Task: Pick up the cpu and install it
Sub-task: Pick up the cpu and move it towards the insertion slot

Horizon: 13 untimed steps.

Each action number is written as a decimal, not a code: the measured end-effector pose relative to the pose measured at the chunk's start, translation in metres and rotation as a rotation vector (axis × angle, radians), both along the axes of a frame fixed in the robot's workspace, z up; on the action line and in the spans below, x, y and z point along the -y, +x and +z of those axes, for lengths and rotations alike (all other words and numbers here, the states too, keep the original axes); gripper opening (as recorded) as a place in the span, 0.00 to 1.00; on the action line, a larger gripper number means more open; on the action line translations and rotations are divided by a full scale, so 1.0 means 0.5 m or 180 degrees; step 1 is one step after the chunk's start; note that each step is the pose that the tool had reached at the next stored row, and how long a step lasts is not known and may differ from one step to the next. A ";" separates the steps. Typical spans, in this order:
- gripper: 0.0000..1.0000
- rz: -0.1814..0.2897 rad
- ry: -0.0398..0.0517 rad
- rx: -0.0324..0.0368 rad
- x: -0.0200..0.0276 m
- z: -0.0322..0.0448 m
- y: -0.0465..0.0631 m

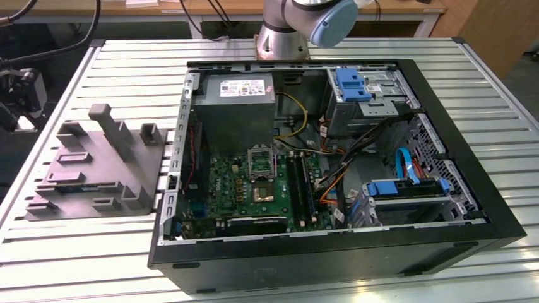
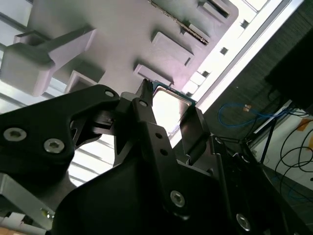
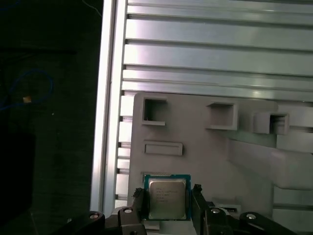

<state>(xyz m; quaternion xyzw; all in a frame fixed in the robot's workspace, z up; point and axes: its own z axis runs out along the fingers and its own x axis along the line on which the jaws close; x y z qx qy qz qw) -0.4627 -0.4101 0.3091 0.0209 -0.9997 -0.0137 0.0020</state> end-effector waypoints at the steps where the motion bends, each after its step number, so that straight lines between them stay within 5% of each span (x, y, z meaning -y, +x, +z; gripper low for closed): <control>1: 0.47 0.0000 0.0000 0.0000 0.0000 0.005 0.000; 13: 0.47 0.0000 -0.0001 -0.0004 0.0000 0.077 0.000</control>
